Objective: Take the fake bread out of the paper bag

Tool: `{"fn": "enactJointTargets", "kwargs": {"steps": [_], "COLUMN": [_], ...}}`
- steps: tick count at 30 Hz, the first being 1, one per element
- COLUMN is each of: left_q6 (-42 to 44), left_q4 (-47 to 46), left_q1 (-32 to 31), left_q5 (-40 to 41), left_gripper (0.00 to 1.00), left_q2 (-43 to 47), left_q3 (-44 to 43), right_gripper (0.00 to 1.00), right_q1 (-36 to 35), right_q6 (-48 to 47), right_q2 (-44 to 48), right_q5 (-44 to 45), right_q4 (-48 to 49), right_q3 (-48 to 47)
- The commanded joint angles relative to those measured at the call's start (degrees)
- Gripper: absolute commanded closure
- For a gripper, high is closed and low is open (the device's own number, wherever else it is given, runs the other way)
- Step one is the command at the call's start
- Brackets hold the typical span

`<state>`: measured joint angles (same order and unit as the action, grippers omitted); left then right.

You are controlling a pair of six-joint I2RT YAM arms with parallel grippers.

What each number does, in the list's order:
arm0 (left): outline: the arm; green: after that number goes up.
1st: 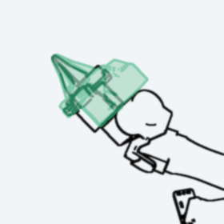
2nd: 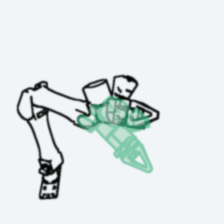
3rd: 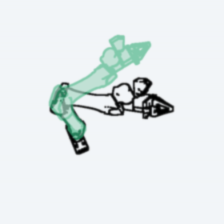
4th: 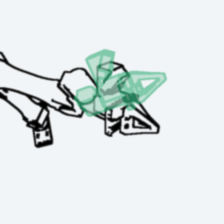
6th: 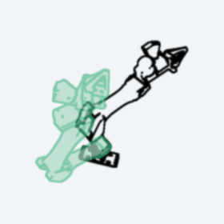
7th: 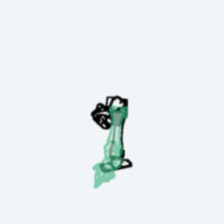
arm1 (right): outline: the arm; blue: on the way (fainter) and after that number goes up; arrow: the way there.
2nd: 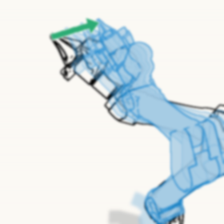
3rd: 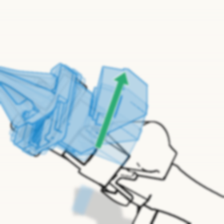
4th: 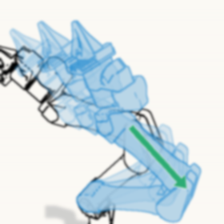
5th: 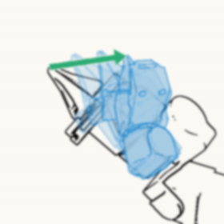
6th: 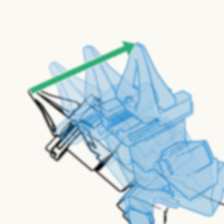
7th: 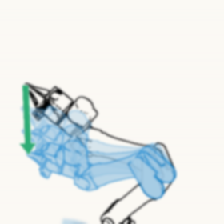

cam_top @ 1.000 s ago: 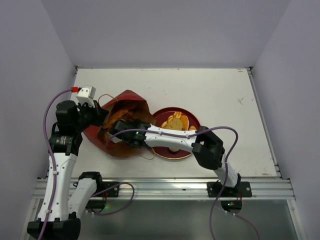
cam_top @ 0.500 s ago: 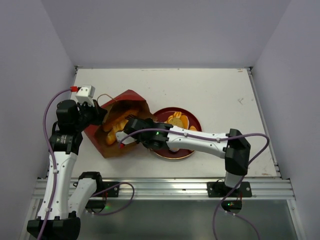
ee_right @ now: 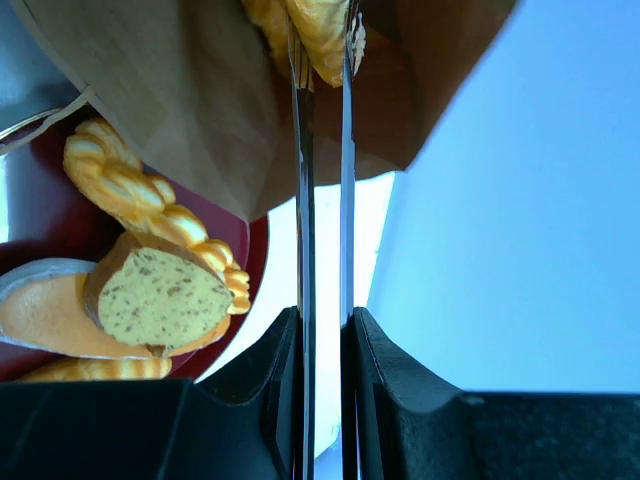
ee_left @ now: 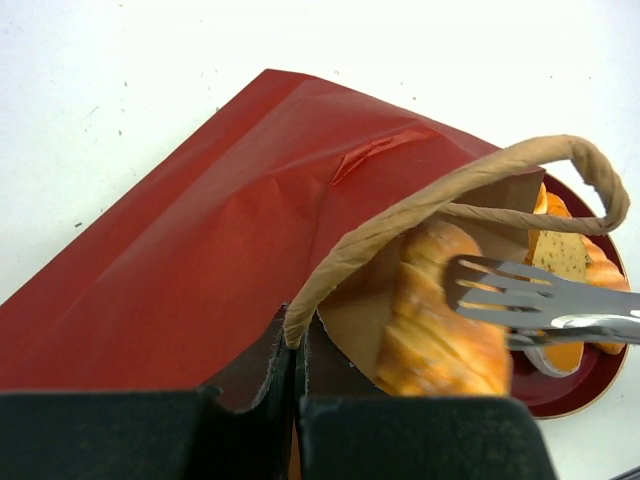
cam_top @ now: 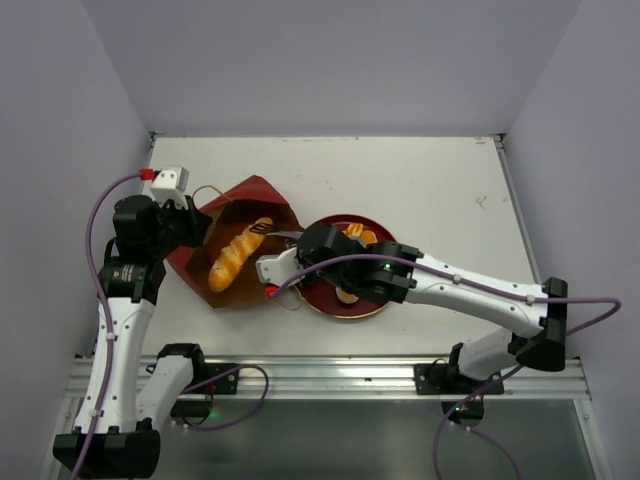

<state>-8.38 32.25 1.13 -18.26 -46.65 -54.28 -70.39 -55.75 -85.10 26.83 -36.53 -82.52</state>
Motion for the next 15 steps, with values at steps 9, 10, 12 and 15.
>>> {"fn": "enactJointTargets", "kwargs": {"steps": [9, 10, 12, 15], "left_q6": [-0.76, -0.76, -0.76, -0.32], "left_q4": [-1.23, -0.96, -0.70, -0.26], "left_q1": [0.46, 0.46, 0.46, 0.46], "left_q5": [4.37, 5.33, 6.57, 9.38], "left_gripper": [1.00, 1.00, 1.00, 1.00], "left_q2": [-2.12, -2.39, -3.26, -4.41], "left_q3": [-4.07, -4.69, -5.39, -6.36], "right_gripper": [1.00, 1.00, 1.00, 1.00], "right_q1": [3.49, 4.29, 6.57, 9.91], "right_q6": [1.96, 2.04, 2.22, 2.57], "right_q2": [13.81, 14.78, 17.42, 20.84], "right_q5": [-17.85, -18.56, -19.88, -19.71], "right_q4": [-18.39, -20.14, -21.21, -22.70], "right_q3": [-6.42, -6.86, -8.00, -9.23]}}
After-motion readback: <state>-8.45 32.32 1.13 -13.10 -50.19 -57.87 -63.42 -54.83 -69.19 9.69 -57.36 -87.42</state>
